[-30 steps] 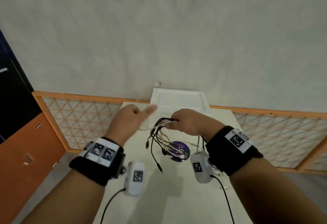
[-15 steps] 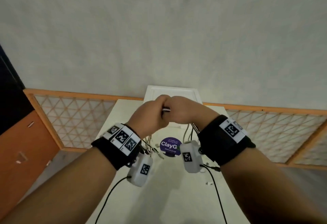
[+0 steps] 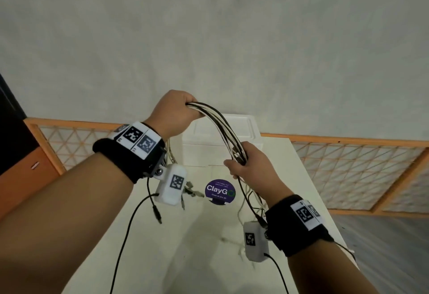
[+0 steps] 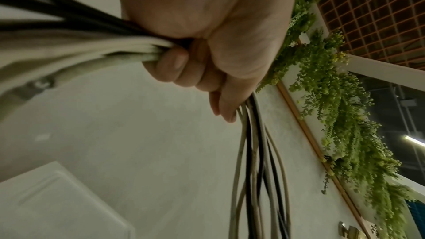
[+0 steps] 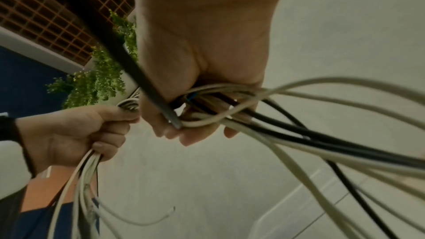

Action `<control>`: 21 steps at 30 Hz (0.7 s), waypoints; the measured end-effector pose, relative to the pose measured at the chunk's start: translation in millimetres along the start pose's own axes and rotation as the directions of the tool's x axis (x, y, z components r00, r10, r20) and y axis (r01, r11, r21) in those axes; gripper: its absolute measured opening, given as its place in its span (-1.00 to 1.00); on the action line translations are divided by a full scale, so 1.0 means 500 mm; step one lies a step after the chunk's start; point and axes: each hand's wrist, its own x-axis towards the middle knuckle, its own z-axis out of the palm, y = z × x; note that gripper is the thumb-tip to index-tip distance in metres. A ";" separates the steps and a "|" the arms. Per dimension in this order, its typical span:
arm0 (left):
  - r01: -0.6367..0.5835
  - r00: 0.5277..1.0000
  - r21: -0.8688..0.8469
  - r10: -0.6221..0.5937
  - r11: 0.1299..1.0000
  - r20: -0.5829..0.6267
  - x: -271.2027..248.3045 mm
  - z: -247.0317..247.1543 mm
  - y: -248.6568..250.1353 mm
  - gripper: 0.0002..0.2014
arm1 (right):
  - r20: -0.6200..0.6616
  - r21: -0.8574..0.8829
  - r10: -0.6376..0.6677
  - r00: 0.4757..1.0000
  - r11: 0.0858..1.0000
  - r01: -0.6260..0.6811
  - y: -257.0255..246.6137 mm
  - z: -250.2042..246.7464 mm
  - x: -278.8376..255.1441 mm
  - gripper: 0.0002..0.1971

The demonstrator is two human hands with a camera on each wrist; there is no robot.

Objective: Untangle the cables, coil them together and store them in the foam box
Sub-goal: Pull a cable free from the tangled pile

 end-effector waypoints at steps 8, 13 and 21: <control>0.120 0.961 -0.269 -0.179 0.956 -0.210 0.067 -0.110 0.023 -0.86 | -0.107 -0.220 0.112 0.988 0.966 -0.133 0.143 0.001 -0.024 -0.86; 0.149 0.960 -0.299 -0.210 0.943 -0.184 0.093 -0.157 0.033 -0.77 | -0.131 -0.213 0.211 0.969 0.948 -0.235 0.262 0.018 -0.074 -0.82; 0.182 0.932 -0.384 -0.283 0.905 -0.225 0.111 -0.202 0.026 -0.74 | -0.110 -0.614 0.659 0.744 0.543 -0.572 0.450 -0.060 -0.196 -0.75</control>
